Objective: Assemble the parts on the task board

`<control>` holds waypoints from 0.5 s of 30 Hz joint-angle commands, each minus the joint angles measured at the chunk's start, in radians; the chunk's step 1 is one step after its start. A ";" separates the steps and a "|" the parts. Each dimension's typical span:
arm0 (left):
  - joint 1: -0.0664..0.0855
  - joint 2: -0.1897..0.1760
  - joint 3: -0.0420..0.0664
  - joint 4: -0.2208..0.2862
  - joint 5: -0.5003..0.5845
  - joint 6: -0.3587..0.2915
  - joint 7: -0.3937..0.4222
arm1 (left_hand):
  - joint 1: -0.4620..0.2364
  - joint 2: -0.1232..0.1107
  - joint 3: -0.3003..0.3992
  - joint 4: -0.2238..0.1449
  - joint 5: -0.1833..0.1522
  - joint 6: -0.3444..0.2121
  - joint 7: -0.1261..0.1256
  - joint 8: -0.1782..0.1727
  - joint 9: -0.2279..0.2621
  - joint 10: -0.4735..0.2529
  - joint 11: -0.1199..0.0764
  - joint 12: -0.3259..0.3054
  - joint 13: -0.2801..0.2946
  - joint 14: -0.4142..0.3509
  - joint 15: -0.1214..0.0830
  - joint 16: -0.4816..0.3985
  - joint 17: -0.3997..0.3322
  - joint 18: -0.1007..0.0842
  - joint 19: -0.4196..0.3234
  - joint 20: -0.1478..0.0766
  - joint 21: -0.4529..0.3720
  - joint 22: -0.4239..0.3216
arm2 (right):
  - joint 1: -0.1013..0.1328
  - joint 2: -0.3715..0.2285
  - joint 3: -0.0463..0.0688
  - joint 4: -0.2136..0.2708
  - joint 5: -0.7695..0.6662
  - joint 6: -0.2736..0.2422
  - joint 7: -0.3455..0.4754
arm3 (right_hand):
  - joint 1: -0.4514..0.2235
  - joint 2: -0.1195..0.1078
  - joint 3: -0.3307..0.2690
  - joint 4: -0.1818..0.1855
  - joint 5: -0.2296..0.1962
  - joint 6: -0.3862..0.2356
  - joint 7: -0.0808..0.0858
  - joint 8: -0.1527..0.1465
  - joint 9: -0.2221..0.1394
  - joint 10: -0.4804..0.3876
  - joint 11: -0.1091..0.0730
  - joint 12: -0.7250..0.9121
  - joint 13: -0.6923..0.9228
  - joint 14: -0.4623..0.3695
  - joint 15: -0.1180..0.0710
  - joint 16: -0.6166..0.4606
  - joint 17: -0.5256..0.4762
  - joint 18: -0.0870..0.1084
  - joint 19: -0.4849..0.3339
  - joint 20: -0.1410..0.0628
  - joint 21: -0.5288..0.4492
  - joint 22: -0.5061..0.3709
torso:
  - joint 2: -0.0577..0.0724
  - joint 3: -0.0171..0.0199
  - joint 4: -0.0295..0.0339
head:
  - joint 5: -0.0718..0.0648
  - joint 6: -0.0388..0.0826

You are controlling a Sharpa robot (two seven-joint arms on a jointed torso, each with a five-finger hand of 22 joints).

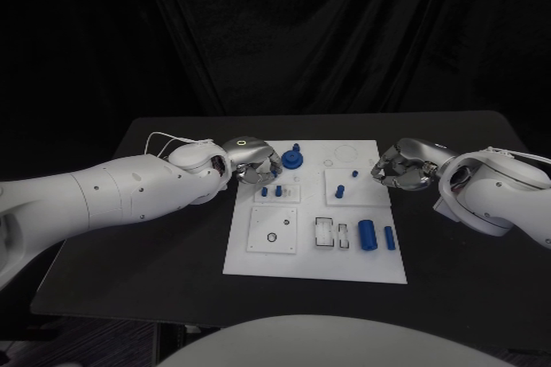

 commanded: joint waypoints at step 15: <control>-0.009 0.016 0.000 -0.007 -0.005 0.034 0.004 | -0.004 0.002 -0.003 -0.001 -0.004 0.004 0.000 0.004 0.001 0.007 0.000 0.004 -0.001 -0.010 -0.001 -0.007 -0.008 -0.014 0.105 -0.009 -0.003 0.263 | -0.003 0.002 0.001 0.000 -0.001 0.010 -0.016 | 0.001 0.000 0.007 -0.001 0.005 0.006 0.003 0.005 0.001 0.036 -0.007 -0.005 0.168 0.075 -0.005 -0.004 0.114 0.016 0.005 -0.004 -0.004 0.174 | 0.001 0.0005 0.0002 | 0.001 0.000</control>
